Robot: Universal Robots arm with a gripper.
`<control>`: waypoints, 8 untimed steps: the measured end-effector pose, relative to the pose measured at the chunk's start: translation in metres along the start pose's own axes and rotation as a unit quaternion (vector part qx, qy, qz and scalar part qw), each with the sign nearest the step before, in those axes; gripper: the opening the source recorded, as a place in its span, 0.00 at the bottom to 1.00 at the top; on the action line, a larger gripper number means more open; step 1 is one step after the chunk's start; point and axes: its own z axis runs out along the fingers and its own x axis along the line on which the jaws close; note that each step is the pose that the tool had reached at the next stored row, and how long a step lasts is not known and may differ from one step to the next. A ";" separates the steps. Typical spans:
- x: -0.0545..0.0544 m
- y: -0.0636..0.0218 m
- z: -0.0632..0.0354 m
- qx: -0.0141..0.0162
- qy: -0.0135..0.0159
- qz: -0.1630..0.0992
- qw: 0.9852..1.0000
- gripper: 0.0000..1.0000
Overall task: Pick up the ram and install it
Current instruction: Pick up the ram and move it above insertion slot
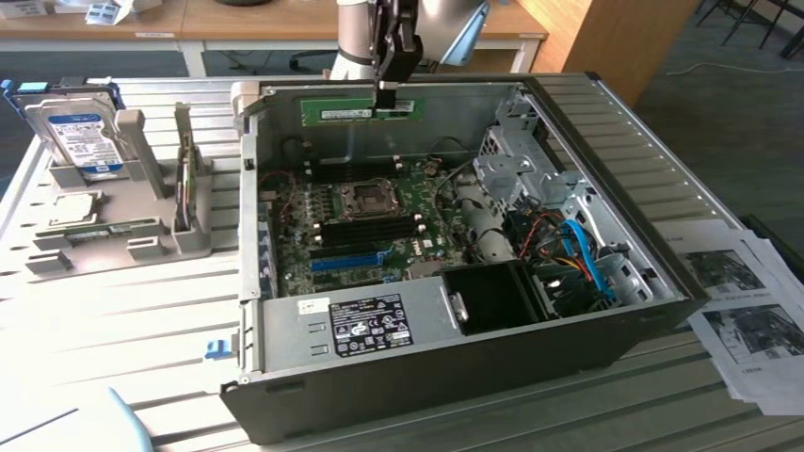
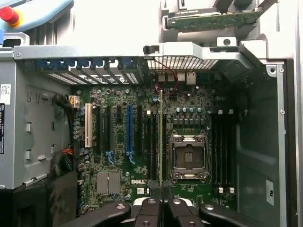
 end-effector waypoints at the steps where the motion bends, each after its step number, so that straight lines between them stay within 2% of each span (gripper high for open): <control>1: 0.000 0.0000 0.0000 0.000 0.000 0.000 1.000 0.11; 3: 0.000 -0.0020 0.0000 0.000 0.000 0.000 1.000 0.11; 5: 0.000 -0.0055 -0.0002 -0.002 0.000 0.000 1.000 0.11; 8: 0.000 -0.0060 -0.0003 -0.002 0.000 0.000 1.000 0.11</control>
